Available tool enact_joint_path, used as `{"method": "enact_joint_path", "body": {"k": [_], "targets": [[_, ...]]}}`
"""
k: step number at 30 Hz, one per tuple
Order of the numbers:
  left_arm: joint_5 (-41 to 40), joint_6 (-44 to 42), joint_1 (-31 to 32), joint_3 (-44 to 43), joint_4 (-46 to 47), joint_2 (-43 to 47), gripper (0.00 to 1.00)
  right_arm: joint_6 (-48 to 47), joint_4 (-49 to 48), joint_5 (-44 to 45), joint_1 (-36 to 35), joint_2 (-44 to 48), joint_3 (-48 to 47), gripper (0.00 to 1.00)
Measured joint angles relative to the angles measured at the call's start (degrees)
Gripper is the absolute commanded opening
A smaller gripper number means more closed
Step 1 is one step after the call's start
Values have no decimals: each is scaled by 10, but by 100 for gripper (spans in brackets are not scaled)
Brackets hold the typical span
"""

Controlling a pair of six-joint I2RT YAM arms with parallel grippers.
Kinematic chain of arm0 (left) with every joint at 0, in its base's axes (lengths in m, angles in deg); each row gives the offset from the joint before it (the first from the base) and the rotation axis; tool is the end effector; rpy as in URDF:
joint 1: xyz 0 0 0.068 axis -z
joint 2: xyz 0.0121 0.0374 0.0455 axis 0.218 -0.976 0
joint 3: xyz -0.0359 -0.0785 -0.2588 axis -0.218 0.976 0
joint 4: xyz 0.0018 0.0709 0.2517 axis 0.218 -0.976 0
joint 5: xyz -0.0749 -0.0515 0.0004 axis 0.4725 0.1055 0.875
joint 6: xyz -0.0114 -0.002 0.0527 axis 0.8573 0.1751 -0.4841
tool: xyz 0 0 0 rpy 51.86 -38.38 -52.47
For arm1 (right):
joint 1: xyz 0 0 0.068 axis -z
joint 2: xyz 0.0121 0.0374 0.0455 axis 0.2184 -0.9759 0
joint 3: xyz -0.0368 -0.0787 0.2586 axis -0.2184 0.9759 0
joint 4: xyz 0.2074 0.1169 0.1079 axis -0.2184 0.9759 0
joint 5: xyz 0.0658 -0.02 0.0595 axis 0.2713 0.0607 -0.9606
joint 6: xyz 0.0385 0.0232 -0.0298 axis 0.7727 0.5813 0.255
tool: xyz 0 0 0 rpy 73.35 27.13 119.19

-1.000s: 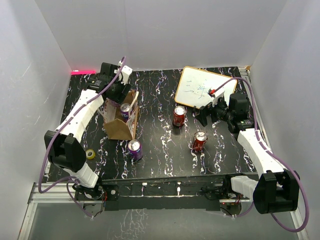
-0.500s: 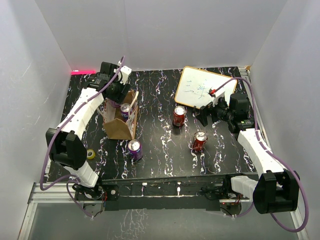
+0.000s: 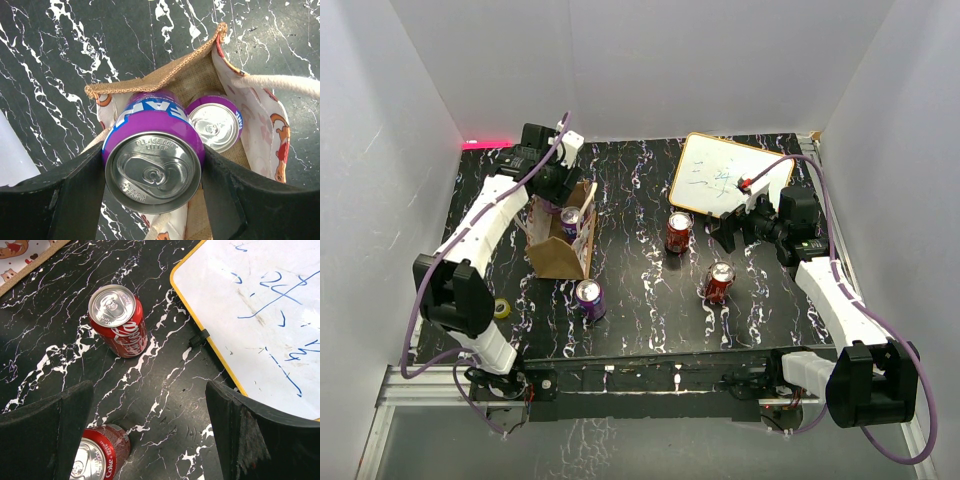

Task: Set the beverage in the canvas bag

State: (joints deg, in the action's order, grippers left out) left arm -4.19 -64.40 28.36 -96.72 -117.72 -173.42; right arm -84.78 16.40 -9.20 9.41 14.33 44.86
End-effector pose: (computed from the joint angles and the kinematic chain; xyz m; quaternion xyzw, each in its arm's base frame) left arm 0.3575 -0.0977 0.3425 0.2580 0.8806 0.0524 0.3940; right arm 0.2436 0.0329 0.2749 -0.2786 0.7986 0.1888 0.4989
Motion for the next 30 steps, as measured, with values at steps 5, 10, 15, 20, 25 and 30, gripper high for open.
{"method": "enact_joint_path", "body": {"k": [5, 10, 15, 20, 25, 30], "targets": [[7, 0, -5, 0, 17, -21, 0, 0, 0, -1, 1, 0, 0, 98], [18, 7, -10, 11, 35, -35, 0, 0, 0, -1, 3, 0, 0, 98], [28, 19, -16, 33, 49, -36, 0, 0, 0, -1, 4, 0, 0, 98], [42, 35, -22, 43, 64, -45, 0, 0, -1, -1, 5, 0, 0, 98], [53, 46, -24, 46, 73, -61, 3, 0, -1, -2, 7, 0, 0, 98], [56, 48, -24, 66, 87, -71, 9, 0, -1, -3, 8, 0, 0, 98]]}}
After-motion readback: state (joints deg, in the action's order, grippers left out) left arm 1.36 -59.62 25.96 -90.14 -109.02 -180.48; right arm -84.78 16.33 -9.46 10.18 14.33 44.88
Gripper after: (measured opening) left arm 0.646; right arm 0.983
